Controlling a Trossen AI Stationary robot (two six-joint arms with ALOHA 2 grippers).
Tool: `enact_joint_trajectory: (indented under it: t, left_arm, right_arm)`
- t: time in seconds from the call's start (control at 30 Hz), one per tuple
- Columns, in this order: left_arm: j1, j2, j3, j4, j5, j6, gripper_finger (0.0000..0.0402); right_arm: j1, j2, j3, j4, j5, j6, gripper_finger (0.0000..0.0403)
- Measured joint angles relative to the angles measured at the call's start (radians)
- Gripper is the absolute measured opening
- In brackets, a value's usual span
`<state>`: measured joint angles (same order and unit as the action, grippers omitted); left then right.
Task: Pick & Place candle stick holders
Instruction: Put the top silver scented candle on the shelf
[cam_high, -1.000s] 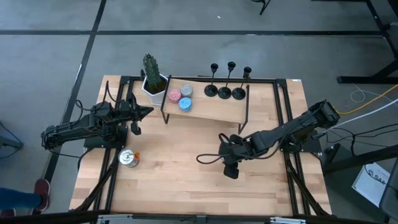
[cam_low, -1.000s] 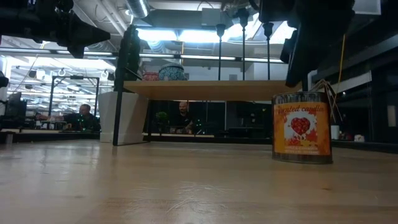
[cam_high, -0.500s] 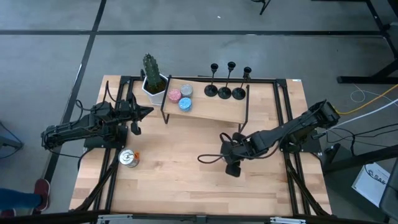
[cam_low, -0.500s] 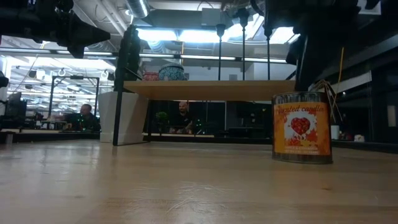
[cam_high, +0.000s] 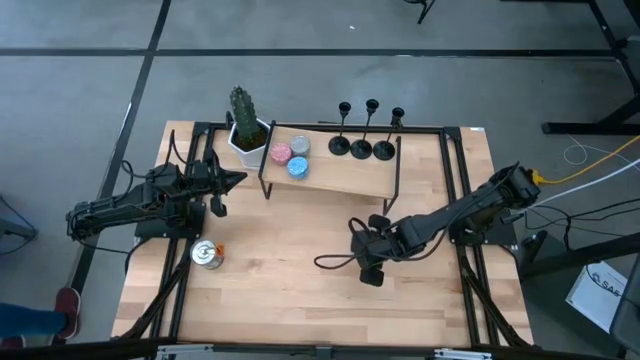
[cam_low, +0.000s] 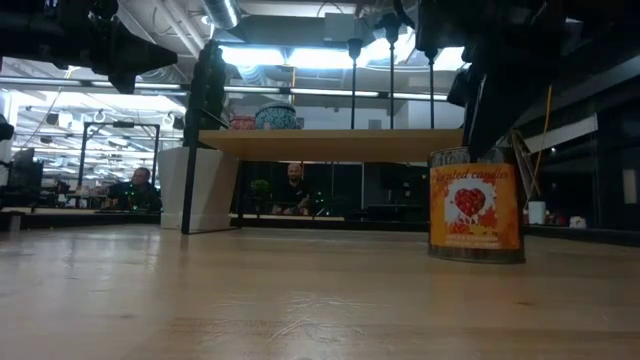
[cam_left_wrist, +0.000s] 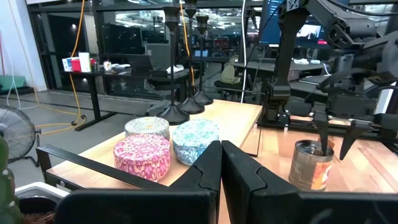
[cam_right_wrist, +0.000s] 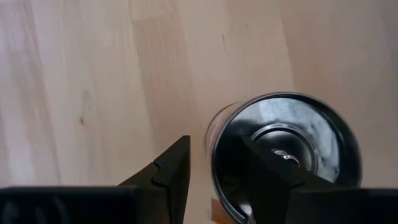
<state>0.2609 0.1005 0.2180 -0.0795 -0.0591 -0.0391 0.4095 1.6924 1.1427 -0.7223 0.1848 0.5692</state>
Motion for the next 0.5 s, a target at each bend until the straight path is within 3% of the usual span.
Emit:
enact_joint_trajectory:
  t: [0.17, 0.4, 0.5]
  left_arm:
    - [0.0, 0.0, 0.0, 0.0, 0.0, 0.0, 0.0006]
    - [0.0, 0.0, 0.0, 0.0, 0.0, 0.0, 0.0006]
    - [0.0, 0.0, 0.0, 0.0, 0.0, 0.0, 0.0006]
  right_arm:
    - [-0.002, 0.001, -0.003, -0.029, 0.079, -0.019, 0.0109]
    - [-0.002, 0.002, -0.005, -0.043, 0.151, -0.046, 0.0015]
    - [-0.003, 0.002, -0.005, -0.04, 0.159, -0.046, 0.0007]
